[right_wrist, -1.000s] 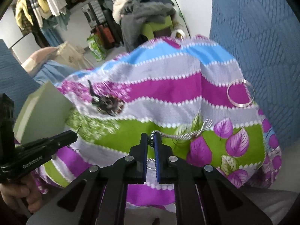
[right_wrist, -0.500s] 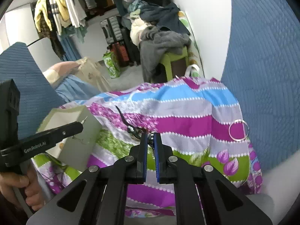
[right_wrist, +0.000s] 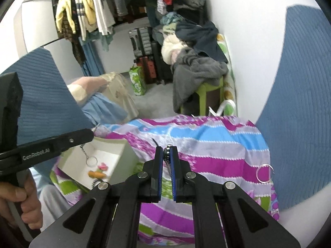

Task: Organize jewelry
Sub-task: 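Carry the silver chain and pin over the white box with both tools, then open both tools to drop the chain and pin into the box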

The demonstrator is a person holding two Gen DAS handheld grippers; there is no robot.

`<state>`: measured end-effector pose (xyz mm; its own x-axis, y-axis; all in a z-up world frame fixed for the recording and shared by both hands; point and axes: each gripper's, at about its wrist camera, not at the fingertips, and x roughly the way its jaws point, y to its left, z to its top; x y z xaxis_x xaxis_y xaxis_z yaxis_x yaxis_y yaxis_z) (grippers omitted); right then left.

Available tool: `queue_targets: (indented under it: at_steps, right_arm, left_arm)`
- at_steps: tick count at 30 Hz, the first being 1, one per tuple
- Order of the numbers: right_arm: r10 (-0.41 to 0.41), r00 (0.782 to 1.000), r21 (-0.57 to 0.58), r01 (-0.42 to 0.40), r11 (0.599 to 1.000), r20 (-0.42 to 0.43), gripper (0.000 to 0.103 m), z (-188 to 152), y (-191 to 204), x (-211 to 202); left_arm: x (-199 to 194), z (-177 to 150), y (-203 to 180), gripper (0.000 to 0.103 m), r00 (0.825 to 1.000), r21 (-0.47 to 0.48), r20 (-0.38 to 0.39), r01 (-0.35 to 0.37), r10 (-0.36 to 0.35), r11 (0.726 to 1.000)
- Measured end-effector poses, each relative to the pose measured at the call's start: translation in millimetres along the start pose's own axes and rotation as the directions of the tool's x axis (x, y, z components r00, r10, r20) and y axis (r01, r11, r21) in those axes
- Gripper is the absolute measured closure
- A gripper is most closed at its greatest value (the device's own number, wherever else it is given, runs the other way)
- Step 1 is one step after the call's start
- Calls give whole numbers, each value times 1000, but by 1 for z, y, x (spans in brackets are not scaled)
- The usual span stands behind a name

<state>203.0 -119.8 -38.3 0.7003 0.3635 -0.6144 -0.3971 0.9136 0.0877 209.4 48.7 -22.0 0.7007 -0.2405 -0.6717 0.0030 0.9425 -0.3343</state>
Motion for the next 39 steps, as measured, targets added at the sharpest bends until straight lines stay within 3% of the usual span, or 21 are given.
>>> queue_targets:
  at_steps: [9, 18, 27, 39]
  right_arm:
    - [54, 998, -36, -53, 998, 13, 98, 27, 57, 7]
    - [121, 992, -69, -124, 990, -45, 98, 34, 116, 52]
    - [167, 965, -57, -182, 982, -203, 97, 6, 148, 116]
    - [152, 913, -55, -186, 981, -379, 97, -46, 148, 172]
  left_arm:
    - [-36, 19, 38, 100, 999, 3, 30, -31, 31, 1000]
    - [-47, 17, 108, 100, 995, -56, 12, -97, 97, 994]
    - [-9, -15, 170, 100, 986, -121, -92, -147, 137, 982]
    - [45, -62, 193, 100, 963, -133, -227, -177, 144, 975]
